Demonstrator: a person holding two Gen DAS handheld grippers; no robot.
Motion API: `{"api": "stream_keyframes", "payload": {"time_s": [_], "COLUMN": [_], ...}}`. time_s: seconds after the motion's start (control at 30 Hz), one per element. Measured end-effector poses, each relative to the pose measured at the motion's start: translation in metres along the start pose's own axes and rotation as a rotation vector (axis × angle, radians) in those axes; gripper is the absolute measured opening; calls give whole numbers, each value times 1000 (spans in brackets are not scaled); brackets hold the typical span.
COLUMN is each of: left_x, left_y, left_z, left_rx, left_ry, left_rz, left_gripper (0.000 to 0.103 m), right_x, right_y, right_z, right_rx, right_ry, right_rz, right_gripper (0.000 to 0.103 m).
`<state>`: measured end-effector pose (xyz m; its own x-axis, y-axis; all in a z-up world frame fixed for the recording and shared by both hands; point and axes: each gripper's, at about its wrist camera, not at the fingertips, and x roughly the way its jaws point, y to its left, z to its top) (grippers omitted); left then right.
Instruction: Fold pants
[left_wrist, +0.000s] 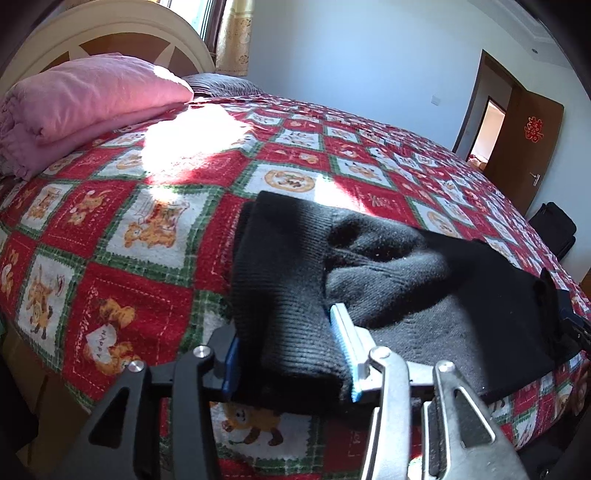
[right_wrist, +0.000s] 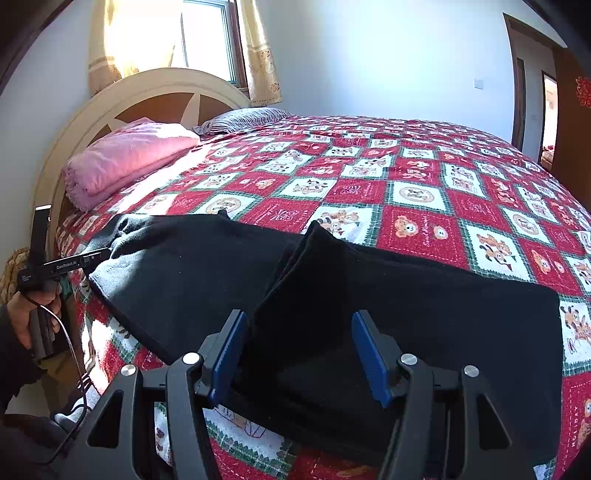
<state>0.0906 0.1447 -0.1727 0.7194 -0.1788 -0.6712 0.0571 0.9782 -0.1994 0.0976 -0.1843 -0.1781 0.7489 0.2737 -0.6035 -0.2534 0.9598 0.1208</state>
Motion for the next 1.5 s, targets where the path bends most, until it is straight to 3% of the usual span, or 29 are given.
{"api": "stream_keyframes", "payload": {"time_s": [0.1, 0.43, 0.57, 0.8, 1.0, 1.17, 1.5], "left_x": [-6, -7, -27, -56, -91, -116, -105], "left_y": [2, -5, -9, -30, -77, -124, -211], "left_z": [3, 5, 19, 37, 52, 65, 77], "left_rx": [-7, 25, 2, 18, 100, 160, 292], "left_ry": [-4, -12, -59, -139, -246, -316, -276], "left_rz": [-52, -41, -118, -179, -258, -368, -495], "left_gripper": [26, 24, 23, 23, 23, 23, 23], "right_x": [-1, -2, -2, -6, -45, -73, -92], "right_y": [0, -4, -3, -4, -29, -63, -135], "right_z": [1, 1, 1, 2, 18, 18, -1], "right_rx": [0, 8, 8, 18, 119, 219, 399], "right_ry": [-3, -8, -12, -26, -110, -135, -130], "right_rz": [-2, -5, -10, -14, 16, -13, -102], "right_gripper": [61, 61, 61, 61, 61, 61, 61]}}
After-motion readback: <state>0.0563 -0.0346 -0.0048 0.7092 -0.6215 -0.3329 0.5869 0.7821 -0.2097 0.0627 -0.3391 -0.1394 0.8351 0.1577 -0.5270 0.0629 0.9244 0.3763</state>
